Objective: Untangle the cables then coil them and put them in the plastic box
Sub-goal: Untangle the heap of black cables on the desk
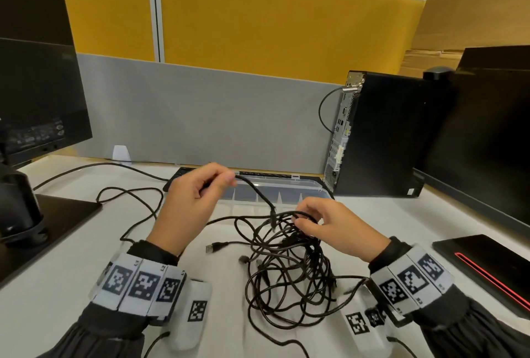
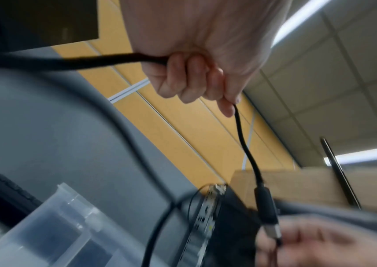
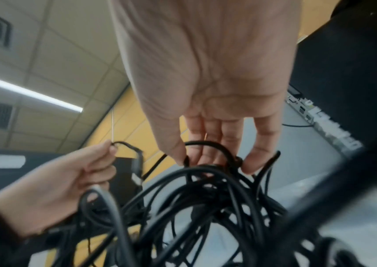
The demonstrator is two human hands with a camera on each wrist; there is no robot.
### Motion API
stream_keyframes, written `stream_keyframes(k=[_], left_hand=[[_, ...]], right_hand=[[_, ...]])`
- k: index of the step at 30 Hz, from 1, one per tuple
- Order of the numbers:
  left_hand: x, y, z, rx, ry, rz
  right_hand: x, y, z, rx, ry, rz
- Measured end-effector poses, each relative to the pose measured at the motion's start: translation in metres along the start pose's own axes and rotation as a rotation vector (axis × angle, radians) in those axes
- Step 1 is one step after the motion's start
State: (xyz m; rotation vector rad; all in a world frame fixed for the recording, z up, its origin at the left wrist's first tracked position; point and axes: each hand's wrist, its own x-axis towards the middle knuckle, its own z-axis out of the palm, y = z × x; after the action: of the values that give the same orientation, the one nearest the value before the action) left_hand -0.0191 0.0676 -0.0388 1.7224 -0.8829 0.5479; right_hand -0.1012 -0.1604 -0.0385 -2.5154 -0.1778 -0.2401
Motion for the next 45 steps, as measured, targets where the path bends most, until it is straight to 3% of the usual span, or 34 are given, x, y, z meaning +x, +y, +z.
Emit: stream_keyframes(k=[3, 6, 10, 14, 17, 23, 25, 29, 31, 33, 37, 41, 45], left_hand=[[0.007, 0.0, -0.015, -0.039, 0.166, -0.085], [0.01, -0.009, -0.03, 0.072, 0.282, -0.207], [0.01, -0.031, -0.045, 0.359, 0.298, -0.396], [0.007, -0.043, -0.044, 0.719, 0.091, -0.58], [0.004, -0.035, -0.027, 0.94, -0.097, -0.495], [-0.004, -0.006, 0.03, 0.468, -0.498, -0.135], [-0.004, -0.003, 0.042, 0.362, -0.647, -0.153], [-0.005, 0.0, 0.045, 0.304, -0.917, -0.373], [-0.006, 0.002, 0.043, 0.339, -0.973, -0.358], [-0.006, 0.002, 0.039, 0.274, -0.903, -0.319], [-0.001, -0.006, 0.026, 0.129, -0.545, -0.259], [0.005, -0.008, 0.014, 0.04, -0.211, -0.304], [0.003, -0.007, 0.011, 0.021, -0.064, -0.348]], right_hand=[[-0.003, 0.011, 0.0, 0.013, 0.037, 0.043], [-0.007, 0.016, -0.005, 0.036, 0.024, 0.049], [-0.011, 0.015, -0.01, -0.061, -0.05, 0.014], [-0.013, 0.012, -0.011, -0.056, -0.047, -0.019], [-0.014, 0.01, -0.011, -0.038, -0.033, 0.001], [-0.013, 0.01, -0.012, -0.013, -0.02, 0.012], [-0.014, 0.007, -0.013, 0.003, -0.014, -0.008], [-0.016, 0.007, -0.017, 0.047, -0.014, -0.02], [-0.017, 0.011, -0.019, 0.024, -0.004, -0.025], [-0.021, 0.014, -0.022, 0.007, 0.006, -0.024], [-0.029, 0.021, -0.029, -0.047, -0.015, -0.004], [-0.034, 0.025, -0.031, -0.117, -0.031, -0.019], [-0.032, 0.025, -0.029, -0.19, -0.037, -0.023]])
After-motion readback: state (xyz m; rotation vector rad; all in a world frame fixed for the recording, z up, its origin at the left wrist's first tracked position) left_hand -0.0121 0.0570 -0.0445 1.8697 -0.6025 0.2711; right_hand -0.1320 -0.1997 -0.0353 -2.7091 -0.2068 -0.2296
